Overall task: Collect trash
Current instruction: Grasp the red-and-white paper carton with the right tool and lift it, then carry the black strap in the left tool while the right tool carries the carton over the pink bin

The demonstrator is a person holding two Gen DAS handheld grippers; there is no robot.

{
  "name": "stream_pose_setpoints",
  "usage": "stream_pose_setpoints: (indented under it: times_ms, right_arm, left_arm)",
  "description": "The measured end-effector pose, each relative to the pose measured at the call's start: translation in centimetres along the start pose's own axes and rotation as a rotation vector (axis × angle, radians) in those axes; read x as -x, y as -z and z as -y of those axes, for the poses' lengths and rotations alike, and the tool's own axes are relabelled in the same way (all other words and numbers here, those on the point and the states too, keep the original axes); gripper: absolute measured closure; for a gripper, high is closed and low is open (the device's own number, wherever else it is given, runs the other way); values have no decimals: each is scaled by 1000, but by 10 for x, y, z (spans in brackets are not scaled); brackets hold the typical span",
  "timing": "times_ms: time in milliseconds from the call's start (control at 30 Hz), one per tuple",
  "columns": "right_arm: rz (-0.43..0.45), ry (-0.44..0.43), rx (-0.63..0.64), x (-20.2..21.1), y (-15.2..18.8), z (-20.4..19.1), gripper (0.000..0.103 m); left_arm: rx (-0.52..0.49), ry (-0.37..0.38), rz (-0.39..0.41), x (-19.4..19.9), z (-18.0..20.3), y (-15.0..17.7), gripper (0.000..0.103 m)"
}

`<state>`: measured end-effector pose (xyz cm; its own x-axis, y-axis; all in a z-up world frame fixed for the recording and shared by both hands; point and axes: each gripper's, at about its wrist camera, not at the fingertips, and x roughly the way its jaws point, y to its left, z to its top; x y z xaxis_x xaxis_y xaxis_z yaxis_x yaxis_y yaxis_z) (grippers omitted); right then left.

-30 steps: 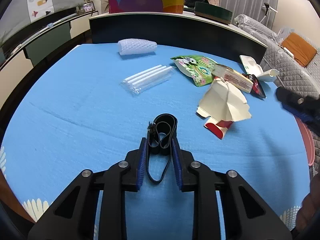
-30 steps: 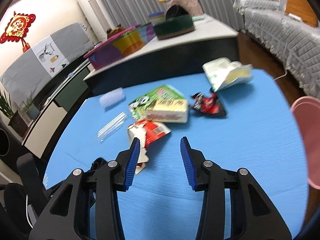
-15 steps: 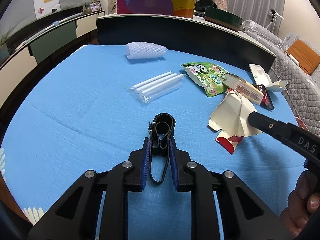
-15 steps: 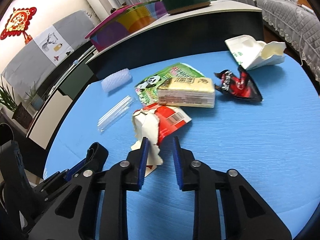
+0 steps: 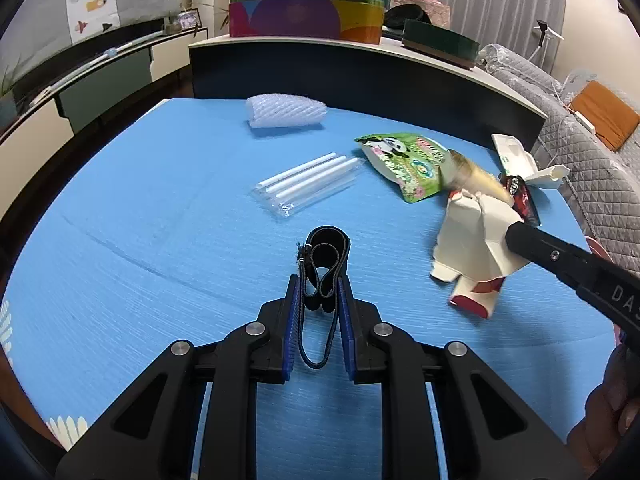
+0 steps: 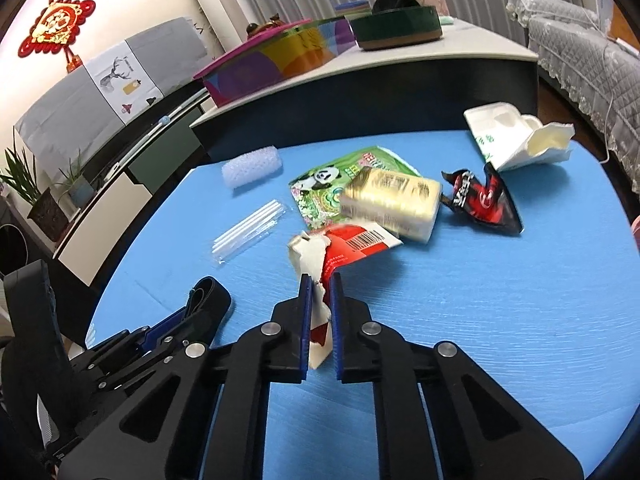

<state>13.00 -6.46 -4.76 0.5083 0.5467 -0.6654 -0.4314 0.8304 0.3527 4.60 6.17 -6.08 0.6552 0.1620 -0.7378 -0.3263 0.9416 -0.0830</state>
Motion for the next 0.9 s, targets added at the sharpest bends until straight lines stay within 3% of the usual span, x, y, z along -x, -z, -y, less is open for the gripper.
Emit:
stream_pose_setpoints:
  times_ms: [900]
  right_arm:
    - [116,178,39,80,9,28,95]
  left_arm:
    - [-92,79,63,29,51,2,85]
